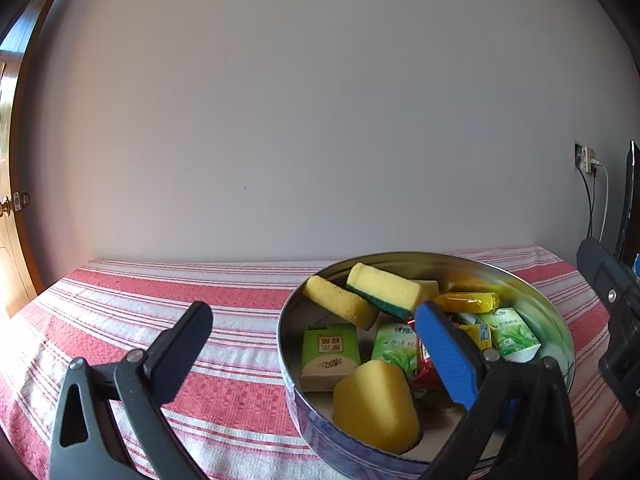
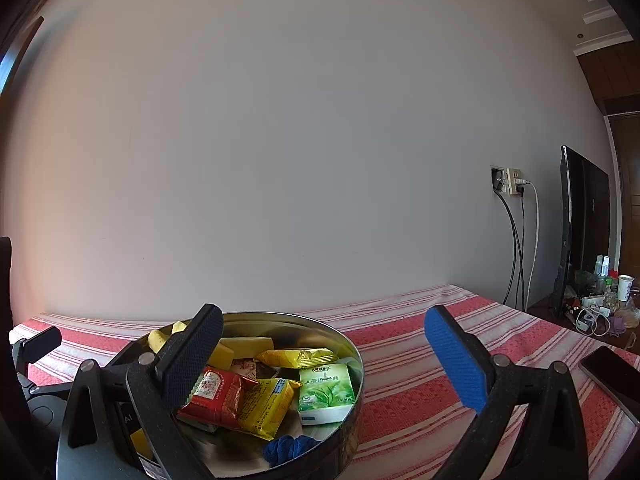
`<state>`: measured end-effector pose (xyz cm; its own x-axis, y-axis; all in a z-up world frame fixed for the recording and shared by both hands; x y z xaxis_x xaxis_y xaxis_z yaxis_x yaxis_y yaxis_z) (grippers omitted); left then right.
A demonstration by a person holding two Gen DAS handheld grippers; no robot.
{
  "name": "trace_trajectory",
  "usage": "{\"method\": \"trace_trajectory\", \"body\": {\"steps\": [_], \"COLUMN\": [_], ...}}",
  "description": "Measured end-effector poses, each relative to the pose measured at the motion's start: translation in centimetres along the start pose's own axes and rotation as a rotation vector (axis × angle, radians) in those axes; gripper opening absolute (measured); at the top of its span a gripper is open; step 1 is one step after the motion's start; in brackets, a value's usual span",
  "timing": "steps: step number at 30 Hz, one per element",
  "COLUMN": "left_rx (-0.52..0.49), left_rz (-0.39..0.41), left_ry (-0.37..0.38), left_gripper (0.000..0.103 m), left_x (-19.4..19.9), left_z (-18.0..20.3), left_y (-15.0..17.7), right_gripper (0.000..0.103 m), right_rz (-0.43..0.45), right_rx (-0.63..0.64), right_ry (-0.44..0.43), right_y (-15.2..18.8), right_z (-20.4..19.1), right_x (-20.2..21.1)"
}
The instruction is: Organize objects
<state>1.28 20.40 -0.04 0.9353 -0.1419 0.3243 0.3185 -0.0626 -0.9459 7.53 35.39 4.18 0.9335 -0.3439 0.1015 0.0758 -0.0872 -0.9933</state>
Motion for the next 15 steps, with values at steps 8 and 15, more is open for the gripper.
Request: {"method": "trace_trajectory", "body": {"steps": [8,15], "left_rx": [-0.001,0.003], "left_rz": [0.000,-0.004], "left_ry": [0.002,0.004], "left_gripper": [0.103,0.103], "left_x": [0.07,0.01], "left_z": [-0.04,-0.08], "left_y": [0.06,0.18], "right_gripper": [0.102,0.102], "right_rz": [-0.002,-0.002], "right_rx": [0.002,0.002], "right_ry": [-0.003,-0.003], "right_y": [0.10,0.17], "right_z": [-0.09,-0.11], "right_x": [-0.02,-0.07]}}
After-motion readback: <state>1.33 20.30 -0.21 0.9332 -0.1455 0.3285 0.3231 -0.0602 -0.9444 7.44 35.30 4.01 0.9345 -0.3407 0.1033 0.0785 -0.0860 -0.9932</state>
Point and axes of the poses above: each gripper's, at about its wrist camera, not at the fingertips, and x roughly against the way its jaws point, z to its right, y to its underside, the point moved 6 cm from there along -x, roughly the way its jaws point, and after that the axes turned 1 degree about -z, right-handed, at the moved point
